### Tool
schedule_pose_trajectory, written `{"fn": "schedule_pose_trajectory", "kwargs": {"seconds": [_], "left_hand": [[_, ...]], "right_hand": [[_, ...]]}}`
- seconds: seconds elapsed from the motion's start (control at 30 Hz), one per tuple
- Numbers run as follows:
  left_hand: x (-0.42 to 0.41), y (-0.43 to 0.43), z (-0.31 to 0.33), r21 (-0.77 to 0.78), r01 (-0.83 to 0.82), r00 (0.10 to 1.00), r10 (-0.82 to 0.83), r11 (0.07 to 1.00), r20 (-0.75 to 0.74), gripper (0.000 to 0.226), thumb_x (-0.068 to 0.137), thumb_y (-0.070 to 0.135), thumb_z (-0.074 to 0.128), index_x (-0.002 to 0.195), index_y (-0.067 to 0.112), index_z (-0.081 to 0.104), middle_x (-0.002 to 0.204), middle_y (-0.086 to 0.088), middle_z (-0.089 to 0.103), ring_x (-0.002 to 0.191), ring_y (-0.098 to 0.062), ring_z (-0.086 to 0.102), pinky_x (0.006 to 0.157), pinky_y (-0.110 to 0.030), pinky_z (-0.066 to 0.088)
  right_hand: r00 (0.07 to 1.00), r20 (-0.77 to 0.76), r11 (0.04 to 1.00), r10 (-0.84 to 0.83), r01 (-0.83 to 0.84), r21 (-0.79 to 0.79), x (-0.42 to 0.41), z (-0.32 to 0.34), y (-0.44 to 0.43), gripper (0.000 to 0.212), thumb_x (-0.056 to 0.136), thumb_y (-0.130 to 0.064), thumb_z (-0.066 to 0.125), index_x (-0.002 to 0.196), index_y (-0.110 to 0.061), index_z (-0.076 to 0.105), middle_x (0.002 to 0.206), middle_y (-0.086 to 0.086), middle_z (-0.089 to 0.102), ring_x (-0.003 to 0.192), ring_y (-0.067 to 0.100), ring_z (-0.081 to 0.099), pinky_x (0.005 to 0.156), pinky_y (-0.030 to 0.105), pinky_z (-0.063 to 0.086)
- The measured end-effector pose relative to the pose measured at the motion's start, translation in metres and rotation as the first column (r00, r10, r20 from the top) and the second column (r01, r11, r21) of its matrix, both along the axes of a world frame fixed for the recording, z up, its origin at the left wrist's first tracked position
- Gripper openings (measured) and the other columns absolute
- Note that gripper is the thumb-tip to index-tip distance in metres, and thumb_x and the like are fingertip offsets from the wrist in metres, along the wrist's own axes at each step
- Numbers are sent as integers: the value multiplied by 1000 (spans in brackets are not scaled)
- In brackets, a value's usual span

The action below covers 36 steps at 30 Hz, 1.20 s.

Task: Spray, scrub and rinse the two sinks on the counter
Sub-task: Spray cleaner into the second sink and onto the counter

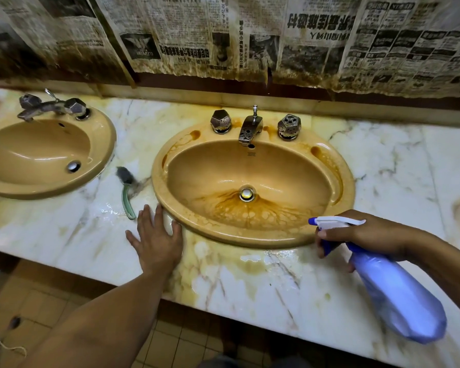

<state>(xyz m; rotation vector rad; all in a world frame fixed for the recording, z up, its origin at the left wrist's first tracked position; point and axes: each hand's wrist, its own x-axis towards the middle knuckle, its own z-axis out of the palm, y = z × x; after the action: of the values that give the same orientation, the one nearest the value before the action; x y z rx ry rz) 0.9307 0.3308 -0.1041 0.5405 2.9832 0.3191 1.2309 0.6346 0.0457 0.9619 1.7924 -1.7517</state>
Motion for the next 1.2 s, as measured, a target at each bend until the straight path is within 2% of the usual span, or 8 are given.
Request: {"fn": "schedule_pose_trajectory", "kwargs": {"seconds": [0.13,0.23,0.37,0.5,0.63,0.83,1.0,1.2], "left_hand": [[0,0,0,-5,-1,1000,1,1000,8,63,105,55,32,161,31,19,171,-1,10,158,-20,3,124,-62,-2],[1,0,1,-7,3,1000,-3,1000,3,63,105,54,33,161,30,20,171,-2,11,158,-21,4,124,-62,-2],[3,1,3,12,-7,1000,7,1000,-2,62,105,51,36,161,29,23,171,-2,13,158,-20,5,124,-61,-1],[4,1,3,9,-6,1000,6,1000,1,61,106,50,36,162,29,22,171,-1,13,158,-20,5,125,-61,-1],[1,1,3,4,-1,1000,1,1000,-5,62,105,52,34,162,30,21,171,-1,13,158,-20,5,125,-61,-1],[2,-1,2,10,-4,1000,4,1000,-4,62,106,51,35,162,30,22,172,0,12,158,-19,4,126,-60,-2],[1,0,1,6,-3,1000,3,1000,-3,62,105,52,35,162,30,21,172,0,12,158,-19,4,126,-60,-2],[1,0,1,1,-6,1000,6,1000,-10,62,106,51,35,162,30,22,171,-1,12,158,-20,5,126,-61,-2]], "right_hand": [[999,4,996,-39,39,80,3,-7,-4,51,97,-24,68,126,17,56,78,25,66,71,31,61,60,43,55],[997,-28,997,-71,72,19,2,-5,-2,43,99,-26,65,132,1,62,89,19,73,85,31,69,63,41,57],[998,-20,987,-56,53,-150,-9,1,-4,45,96,-36,64,119,2,67,112,19,74,112,25,70,68,46,57],[994,-83,994,-67,59,-95,-25,-7,-11,29,102,-22,60,95,6,63,90,27,69,89,37,70,63,45,56],[996,-90,996,-20,12,-94,-37,-11,-15,30,100,-26,64,90,2,59,79,29,62,71,36,62,62,44,53],[999,-43,968,1,-12,-251,-42,-11,-15,47,97,-40,62,123,0,64,118,21,70,107,20,70,69,48,59],[997,-70,957,-17,-4,-290,-45,-12,-18,54,91,-44,63,123,-2,67,119,13,75,116,20,69,75,49,58],[993,-110,981,-52,31,-192,-48,-18,-21,30,103,-26,60,85,-2,58,73,26,57,65,35,61,59,40,53]]}}
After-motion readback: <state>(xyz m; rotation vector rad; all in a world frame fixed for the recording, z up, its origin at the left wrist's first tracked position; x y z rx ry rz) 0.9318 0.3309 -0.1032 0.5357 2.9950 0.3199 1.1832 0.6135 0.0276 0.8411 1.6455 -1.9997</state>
